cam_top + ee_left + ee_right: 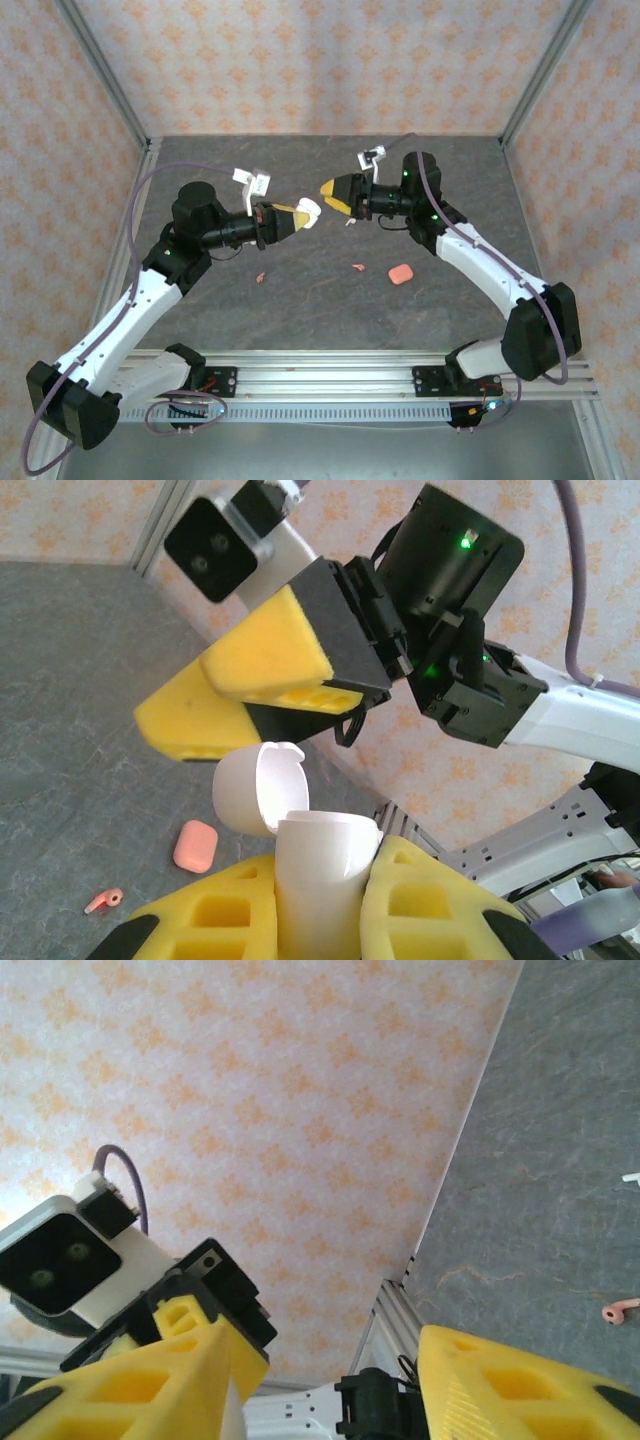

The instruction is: Insert wireless bluetooth earbuds into charging case

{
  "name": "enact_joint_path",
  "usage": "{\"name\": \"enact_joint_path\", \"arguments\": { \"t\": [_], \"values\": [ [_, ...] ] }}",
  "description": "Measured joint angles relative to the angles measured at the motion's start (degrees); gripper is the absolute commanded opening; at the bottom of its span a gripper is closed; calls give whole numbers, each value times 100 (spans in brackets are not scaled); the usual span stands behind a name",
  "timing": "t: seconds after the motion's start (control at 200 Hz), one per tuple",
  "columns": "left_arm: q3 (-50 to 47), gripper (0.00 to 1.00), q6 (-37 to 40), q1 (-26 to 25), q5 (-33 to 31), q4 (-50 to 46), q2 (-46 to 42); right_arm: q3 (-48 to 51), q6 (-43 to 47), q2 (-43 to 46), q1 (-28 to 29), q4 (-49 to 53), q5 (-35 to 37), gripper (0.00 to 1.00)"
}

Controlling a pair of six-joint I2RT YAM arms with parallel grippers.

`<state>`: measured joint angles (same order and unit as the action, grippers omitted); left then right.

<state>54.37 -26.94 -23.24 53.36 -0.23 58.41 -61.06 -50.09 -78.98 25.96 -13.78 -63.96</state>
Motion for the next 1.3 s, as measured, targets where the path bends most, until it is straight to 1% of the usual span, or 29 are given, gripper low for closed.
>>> {"name": "enact_joint_path", "arguments": {
  "t": [0.1, 0.185, 0.32, 0.44, 0.52, 0.62, 0.746, 0.856, 0.896, 0.956, 1.051, 1.096, 1.161, 1.191, 1.196, 1.221, 1.251, 1.296],
  "values": [
    [0, 0, -2, 0, -31, 2, -11, 267, -216, 179, 72, -302, 170, 60],
    [-11, 0, -9, 0, -35, 17, -15, 415, -282, 409, 264, -481, 372, 62],
    [-48, 0, -50, 0, -42, 118, -15, 461, -308, 601, 667, -739, 540, 63],
    [-50, 0, -107, 0, -44, 179, -15, 472, -352, 608, 765, -863, 660, 61],
    [-50, 0, -133, 0, -48, 212, -15, 483, -413, 586, 765, -918, 723, 57],
    [-50, 0, -157, 0, -48, 227, -15, 485, -514, 492, 804, -1051, 774, 48],
    [-59, 0, -157, 0, -50, 227, -22, 487, -640, 356, 881, -1241, 822, 36],
    [-101, 0, -160, 0, -79, 236, -59, 490, -730, 319, 927, -1353, 850, 23],
    [-103, 2, -175, 0, -98, 254, -87, 492, -730, 302, 933, -1370, 850, 18],
    [-103, 7, -192, 0, -118, 260, -118, 494, -699, 284, 938, -1412, 852, 11],
    [-103, 16, -199, 0, -146, 243, -144, 494, -584, 273, 949, -1394, 850, 4],
    [-103, 22, -195, 0, -155, 210, -151, 492, -487, 275, 953, -1333, 850, 3],
    [-103, 41, -175, 0, -181, 87, -157, 415, -214, 275, 955, -1025, 848, 1],
    [-105, 51, -116, 0, -197, 46, -162, 321, -22, 275, 966, -741, 848, 0],
    [-105, 54, -111, 0, -199, 39, -164, 308, -13, 275, 966, -697, 850, 0],
    [-105, 60, -50, 0, -227, -15, -175, 203, 195, 275, 968, -420, 848, 0],
    [-105, 67, 4, 0, -258, -76, -199, 63, 444, 275, 968, -79, 852, 0],
    [-105, 72, 13, 0, -299, -184, -240, -216, 826, 275, 966, 503, 855, 0]
  ]
}}
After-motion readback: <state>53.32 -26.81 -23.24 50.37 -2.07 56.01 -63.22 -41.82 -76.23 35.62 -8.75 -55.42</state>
